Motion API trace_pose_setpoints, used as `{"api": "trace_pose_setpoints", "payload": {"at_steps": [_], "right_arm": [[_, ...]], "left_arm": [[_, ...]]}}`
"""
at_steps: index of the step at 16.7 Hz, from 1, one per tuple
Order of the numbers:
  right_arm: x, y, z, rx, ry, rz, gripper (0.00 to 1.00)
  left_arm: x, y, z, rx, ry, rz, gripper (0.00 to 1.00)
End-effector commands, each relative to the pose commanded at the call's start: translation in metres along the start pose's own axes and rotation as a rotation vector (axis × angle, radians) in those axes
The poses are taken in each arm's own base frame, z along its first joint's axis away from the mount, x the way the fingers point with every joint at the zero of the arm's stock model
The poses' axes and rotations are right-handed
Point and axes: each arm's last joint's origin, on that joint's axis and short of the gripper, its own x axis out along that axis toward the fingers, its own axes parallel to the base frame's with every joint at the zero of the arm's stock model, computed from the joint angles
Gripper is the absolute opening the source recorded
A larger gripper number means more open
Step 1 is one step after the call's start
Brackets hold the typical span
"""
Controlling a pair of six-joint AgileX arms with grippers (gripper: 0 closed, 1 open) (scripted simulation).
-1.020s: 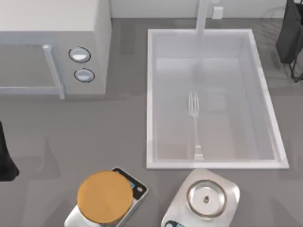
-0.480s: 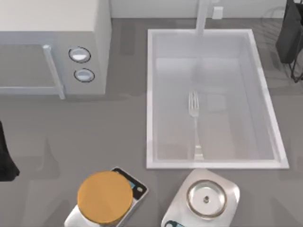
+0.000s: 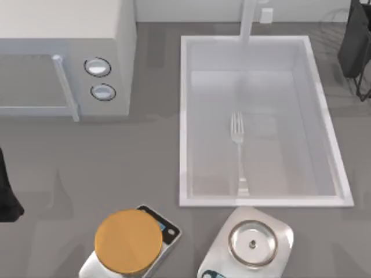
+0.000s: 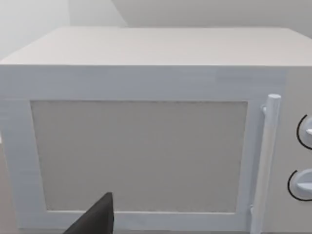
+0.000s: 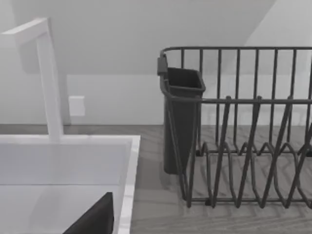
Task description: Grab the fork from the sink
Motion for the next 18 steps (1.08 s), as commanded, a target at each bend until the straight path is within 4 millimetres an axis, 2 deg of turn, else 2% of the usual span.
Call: {"api": "trace_pose_setpoints", "payload": {"at_steps": [3, 5, 10, 14, 18], "right_arm": [[0.000, 0.000, 0.002, 0.002, 0.006, 0.002, 1.00], [0.001, 0.001, 0.011, 0.011, 0.035, 0.010, 1.00], [0.014, 0.008, 0.061, 0.056, 0.211, 0.052, 1.00], [0.052, 0.021, 0.113, 0.098, 0.428, 0.092, 1.00], [0.119, 0.047, 0.150, 0.125, 0.685, 0.119, 1.00]], "left_arm": [[0.000, 0.000, 0.000, 0.000, 0.000, 0.000, 1.00], [0.000, 0.000, 0.000, 0.000, 0.000, 0.000, 1.00], [0.000, 0.000, 0.000, 0.000, 0.000, 0.000, 1.00], [0.000, 0.000, 0.000, 0.000, 0.000, 0.000, 1.00], [0.000, 0.000, 0.000, 0.000, 0.000, 0.000, 1.00]]}}
